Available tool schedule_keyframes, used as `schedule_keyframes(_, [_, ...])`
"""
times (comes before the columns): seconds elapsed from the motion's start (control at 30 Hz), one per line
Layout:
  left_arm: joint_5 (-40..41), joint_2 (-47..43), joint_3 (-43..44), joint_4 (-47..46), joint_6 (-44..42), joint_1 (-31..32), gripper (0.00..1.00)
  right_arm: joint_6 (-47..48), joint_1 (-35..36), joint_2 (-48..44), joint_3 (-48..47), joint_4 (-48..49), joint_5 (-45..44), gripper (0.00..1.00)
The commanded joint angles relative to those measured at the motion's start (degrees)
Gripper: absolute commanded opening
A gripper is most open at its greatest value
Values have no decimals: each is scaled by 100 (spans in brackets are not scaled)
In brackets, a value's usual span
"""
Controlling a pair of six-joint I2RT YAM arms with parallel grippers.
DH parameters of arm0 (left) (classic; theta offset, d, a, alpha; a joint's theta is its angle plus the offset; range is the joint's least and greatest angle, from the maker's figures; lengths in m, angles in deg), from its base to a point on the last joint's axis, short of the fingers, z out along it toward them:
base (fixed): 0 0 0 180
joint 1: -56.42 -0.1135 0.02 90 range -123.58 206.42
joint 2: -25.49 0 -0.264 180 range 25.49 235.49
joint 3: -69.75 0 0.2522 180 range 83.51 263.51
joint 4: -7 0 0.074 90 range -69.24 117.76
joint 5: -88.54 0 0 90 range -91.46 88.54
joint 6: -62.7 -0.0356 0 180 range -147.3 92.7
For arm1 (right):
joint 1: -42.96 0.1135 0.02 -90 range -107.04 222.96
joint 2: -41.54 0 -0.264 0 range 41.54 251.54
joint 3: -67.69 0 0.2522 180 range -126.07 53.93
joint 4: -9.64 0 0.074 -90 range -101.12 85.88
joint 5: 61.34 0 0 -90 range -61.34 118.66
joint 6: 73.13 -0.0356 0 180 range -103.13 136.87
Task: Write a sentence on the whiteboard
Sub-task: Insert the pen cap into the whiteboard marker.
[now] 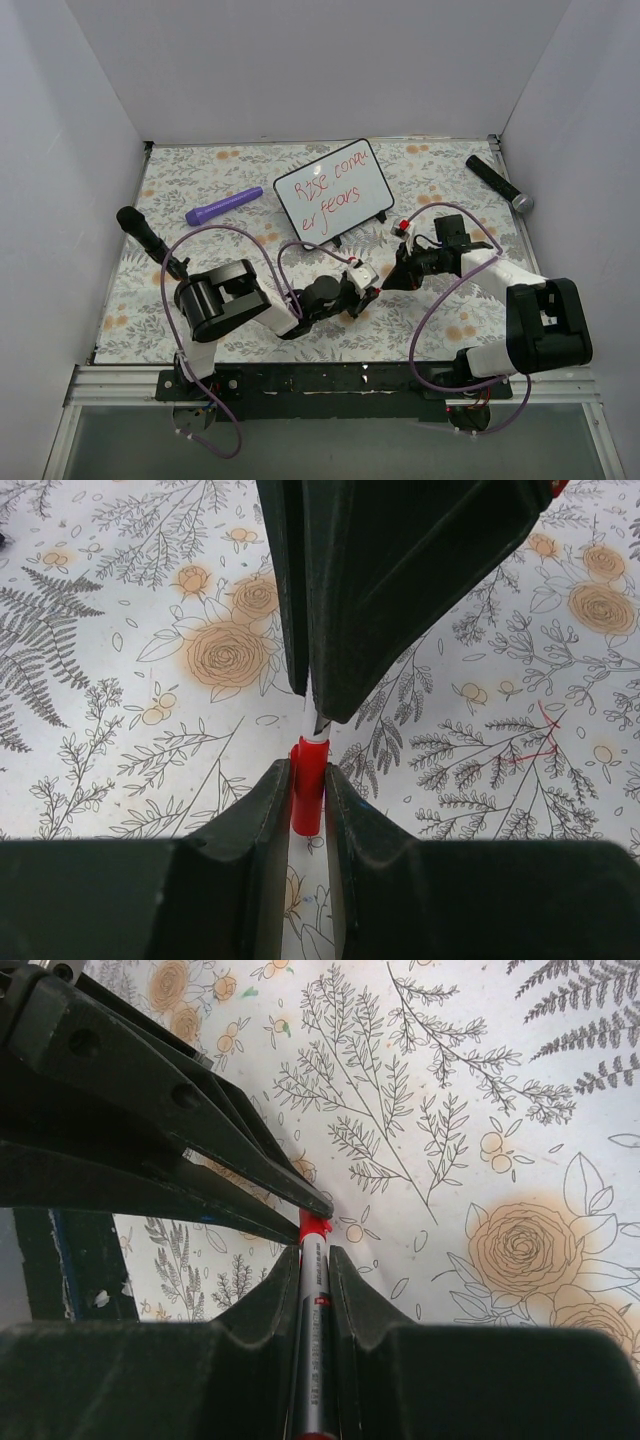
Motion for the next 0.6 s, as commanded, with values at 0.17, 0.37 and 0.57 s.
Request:
schedule_keyframes(0.17, [134,289,43,-2664,-379,0,0,92,497,-218,-94,-137,-1016,1])
schedule_keyframes(0.37, [29,201,95,-2867,-784,0,0,92,594,212,-252,-313,-1130,1])
schedule_keyframes(0.57, [-384,17,315,-2726,-1030,0,0,127,629,284,-269,-357,-1104,1])
